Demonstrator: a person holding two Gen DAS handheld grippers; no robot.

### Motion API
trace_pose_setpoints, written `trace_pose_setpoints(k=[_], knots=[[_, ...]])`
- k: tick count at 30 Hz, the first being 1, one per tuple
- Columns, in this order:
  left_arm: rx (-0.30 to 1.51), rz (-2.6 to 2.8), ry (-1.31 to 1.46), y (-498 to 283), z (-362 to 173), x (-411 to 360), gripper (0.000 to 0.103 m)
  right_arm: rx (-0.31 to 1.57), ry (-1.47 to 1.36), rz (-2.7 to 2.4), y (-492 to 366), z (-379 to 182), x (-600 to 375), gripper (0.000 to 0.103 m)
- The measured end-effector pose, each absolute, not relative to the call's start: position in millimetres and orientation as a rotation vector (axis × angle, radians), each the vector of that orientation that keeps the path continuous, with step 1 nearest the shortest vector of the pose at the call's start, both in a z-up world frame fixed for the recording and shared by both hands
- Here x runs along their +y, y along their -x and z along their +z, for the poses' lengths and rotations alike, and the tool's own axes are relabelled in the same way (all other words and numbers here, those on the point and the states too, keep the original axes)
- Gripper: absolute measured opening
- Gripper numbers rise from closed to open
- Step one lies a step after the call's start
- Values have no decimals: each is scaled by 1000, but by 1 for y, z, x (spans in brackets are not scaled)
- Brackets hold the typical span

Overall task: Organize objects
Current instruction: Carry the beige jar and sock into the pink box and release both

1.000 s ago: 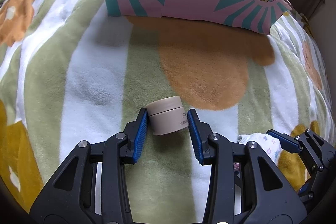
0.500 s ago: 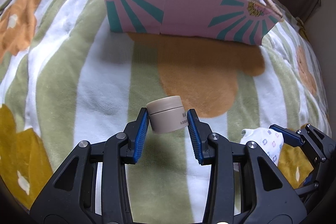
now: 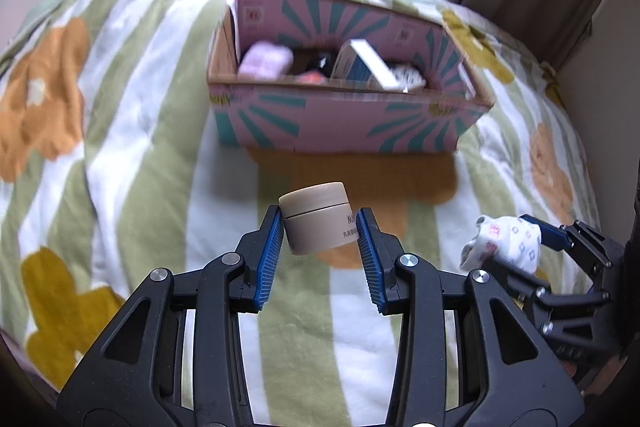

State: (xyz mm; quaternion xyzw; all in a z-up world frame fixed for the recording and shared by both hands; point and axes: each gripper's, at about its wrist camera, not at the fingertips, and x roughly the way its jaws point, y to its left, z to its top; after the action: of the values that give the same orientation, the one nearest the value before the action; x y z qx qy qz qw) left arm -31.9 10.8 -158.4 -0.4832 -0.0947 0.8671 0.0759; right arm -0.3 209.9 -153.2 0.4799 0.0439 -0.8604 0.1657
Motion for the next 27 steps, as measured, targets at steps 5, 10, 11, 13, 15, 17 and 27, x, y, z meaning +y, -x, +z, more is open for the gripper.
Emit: trace_pose_setpoints(k=[5,10,11,13,15,17,27], knots=[[-272,2623,1391,48,-127,1,34,74,-1346,-2495,21,-122,221,64],[-243,2632,1323,76,-98,-5,34,38,-1299,-2545,48,-90,227,64],[-231,2633,1307,81,-93,-5,34,29,-1293,-2549,55,-86,227,64],[-209,2628,1285,94,-86,-5,34,23,-1276,-2568,69,-76,227,64],[-184,2623,1266,109,-81,-5,34,26,-1260,-2579,84,-68,227,64],[-172,2614,1254,126,-78,-6,34,32,-1247,-2594,102,-63,226,64],[-194,2581,1275,210,-100,-10,34,-61,-1299,-2587,188,-72,226,64]])
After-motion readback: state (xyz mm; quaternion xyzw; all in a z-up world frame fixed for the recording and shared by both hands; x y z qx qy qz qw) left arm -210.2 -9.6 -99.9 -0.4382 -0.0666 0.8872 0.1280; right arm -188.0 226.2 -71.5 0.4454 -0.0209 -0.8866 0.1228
